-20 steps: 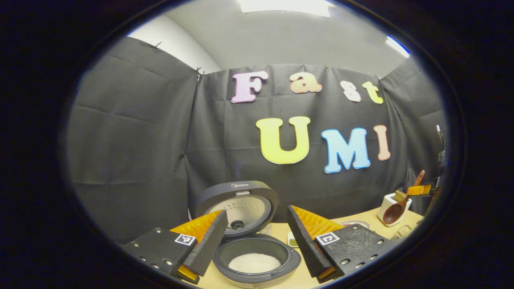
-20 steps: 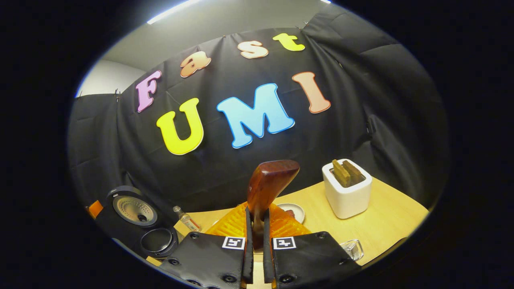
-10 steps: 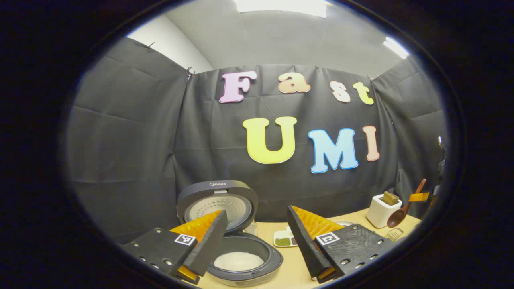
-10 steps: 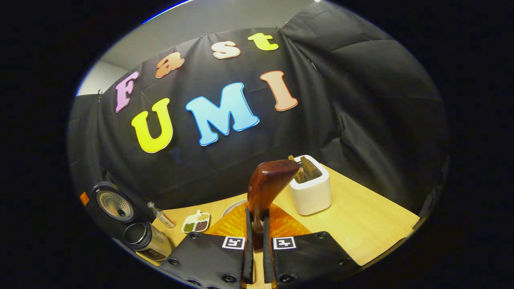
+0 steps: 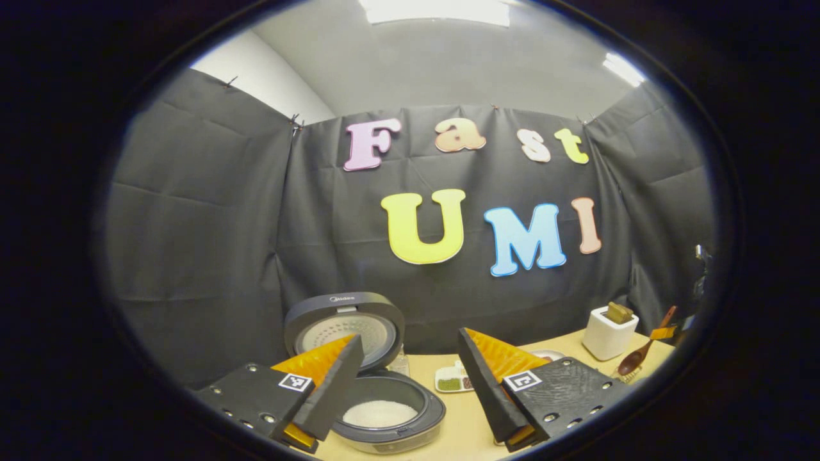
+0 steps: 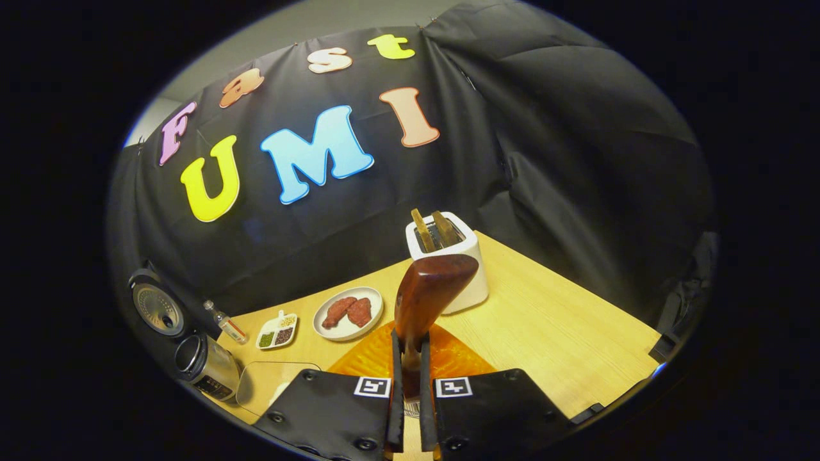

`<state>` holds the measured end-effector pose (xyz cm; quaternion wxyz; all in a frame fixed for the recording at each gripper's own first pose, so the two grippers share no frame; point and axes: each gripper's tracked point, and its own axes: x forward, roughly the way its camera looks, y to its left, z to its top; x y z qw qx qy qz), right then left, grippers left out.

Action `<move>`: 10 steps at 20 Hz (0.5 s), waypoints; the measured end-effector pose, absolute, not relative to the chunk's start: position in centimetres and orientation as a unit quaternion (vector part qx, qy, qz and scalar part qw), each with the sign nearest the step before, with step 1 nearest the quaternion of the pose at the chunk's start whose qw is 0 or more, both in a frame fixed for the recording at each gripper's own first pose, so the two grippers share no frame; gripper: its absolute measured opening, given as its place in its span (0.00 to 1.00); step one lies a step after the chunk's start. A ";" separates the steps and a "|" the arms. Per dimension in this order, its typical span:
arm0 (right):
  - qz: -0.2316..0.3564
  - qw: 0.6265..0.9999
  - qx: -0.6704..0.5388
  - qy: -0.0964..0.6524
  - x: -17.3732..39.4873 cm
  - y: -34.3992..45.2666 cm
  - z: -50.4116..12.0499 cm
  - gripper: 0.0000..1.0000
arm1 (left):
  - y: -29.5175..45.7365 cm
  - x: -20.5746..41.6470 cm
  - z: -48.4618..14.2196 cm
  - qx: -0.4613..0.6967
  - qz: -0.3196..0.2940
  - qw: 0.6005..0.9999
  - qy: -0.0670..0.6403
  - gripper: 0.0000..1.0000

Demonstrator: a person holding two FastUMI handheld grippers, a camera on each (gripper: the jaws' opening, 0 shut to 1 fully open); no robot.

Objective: Close the left gripper, press the button to open the rice cooker; take a wooden spoon from the chopstick holder with the right hand, scoop a spoonful of rice and pour it into the rice cooker, then put the wooden spoon back into the chopstick holder.

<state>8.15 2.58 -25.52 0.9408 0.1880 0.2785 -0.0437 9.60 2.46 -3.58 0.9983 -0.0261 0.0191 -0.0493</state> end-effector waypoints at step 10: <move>-0.027 0.917 0.212 0.337 6.1 3.2 -29.9 0.23 | 3.2 7.9 -3.2 -0.019 -0.031 0.999 0.021 0.91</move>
